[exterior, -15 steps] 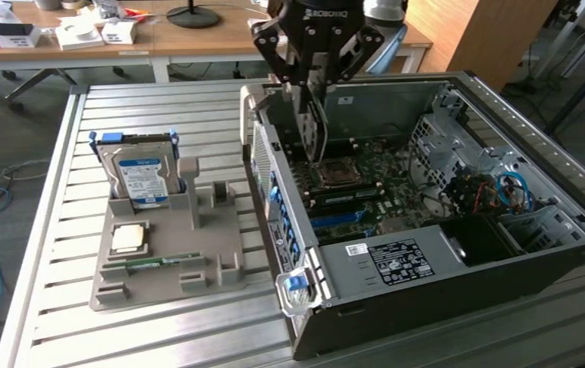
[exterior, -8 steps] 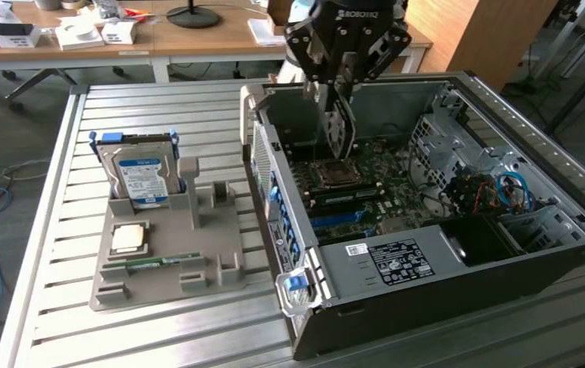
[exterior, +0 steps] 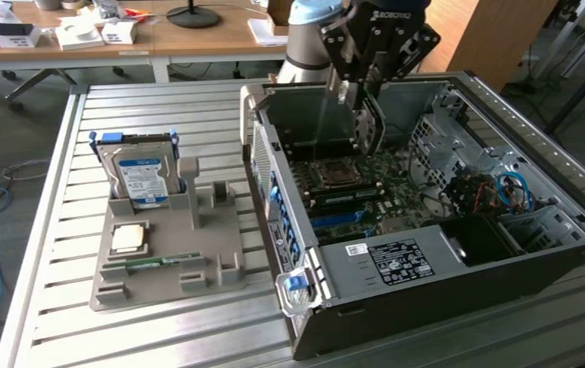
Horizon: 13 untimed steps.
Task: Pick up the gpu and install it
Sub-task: 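Pick up the gpu and move the gpu toward the slot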
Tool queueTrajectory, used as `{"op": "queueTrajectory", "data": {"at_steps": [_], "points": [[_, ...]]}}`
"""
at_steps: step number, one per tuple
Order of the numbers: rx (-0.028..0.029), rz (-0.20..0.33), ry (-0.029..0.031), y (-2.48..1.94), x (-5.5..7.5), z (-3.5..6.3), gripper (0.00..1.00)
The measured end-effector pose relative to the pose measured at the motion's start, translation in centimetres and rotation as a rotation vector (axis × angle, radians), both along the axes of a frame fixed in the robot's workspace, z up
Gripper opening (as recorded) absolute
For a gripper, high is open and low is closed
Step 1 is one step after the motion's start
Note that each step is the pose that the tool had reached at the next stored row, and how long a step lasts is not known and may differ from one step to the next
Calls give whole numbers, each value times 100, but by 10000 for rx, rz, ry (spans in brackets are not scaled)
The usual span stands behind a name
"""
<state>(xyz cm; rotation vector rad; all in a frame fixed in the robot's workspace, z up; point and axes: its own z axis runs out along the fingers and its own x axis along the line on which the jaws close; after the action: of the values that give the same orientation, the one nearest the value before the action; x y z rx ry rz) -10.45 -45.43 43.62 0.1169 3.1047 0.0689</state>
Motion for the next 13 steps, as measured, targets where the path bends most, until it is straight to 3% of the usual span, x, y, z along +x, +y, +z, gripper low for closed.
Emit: {"op": "queueTrajectory", "data": {"at_steps": [13], "points": [[5,41,0,0,591,-1,26]]}}
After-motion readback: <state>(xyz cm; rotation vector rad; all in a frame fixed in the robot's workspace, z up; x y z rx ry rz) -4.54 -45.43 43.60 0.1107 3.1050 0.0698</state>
